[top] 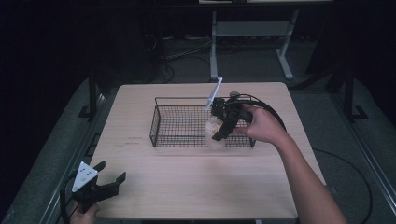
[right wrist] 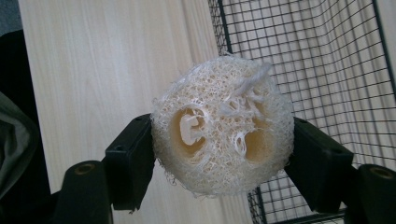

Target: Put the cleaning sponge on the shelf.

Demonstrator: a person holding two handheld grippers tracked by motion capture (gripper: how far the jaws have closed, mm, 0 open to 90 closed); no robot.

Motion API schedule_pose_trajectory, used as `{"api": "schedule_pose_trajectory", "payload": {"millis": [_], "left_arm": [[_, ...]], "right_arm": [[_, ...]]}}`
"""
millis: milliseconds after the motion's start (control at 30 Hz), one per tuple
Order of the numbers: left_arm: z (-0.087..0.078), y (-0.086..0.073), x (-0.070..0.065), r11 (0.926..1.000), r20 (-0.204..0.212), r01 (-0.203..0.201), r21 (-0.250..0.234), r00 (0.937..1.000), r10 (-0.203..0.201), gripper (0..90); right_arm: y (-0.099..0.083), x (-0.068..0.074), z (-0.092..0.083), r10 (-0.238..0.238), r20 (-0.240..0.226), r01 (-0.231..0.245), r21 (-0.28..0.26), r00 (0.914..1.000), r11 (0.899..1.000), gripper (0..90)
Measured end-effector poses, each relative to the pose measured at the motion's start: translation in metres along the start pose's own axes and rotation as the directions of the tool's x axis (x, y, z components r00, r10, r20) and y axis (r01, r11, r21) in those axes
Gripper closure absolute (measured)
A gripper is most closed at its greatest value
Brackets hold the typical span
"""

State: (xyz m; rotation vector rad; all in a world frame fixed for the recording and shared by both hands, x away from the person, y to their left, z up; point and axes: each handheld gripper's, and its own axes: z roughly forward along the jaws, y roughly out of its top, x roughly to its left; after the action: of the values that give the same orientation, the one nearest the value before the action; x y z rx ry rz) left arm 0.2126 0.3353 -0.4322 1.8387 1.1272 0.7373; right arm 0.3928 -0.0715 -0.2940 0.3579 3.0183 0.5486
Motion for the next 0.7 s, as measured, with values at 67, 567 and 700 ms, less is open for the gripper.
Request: {"api": "schedule_pose_trajectory", "payload": {"millis": [67, 567, 700], "left_arm": [[0.0, 0.0, 0.0, 1.0, 0.002, 0.0, 0.002, 1.0, 0.0, 13.8], [-0.001, 0.0, 0.001, 1.0, 0.001, 0.0, -0.006, 1.0, 0.0, 13.8], [0.0, 0.0, 0.001, 1.0, 0.001, 0.0, -0.005, 1.0, 0.0, 13.8]], "right_arm": [[0.0, -0.001, -0.001, 0.004, -0.002, -0.004, -0.004, 1.0, 1.0, 28.9], [0.009, -0.027, -0.012, 0.044, 0.025, -0.044, -0.011, 0.9987, 0.999, 28.9], [0.01, -0.033, -0.014, 0.056, 0.033, -0.055, -0.012, 0.9979, 0.998, 29.0]]}}
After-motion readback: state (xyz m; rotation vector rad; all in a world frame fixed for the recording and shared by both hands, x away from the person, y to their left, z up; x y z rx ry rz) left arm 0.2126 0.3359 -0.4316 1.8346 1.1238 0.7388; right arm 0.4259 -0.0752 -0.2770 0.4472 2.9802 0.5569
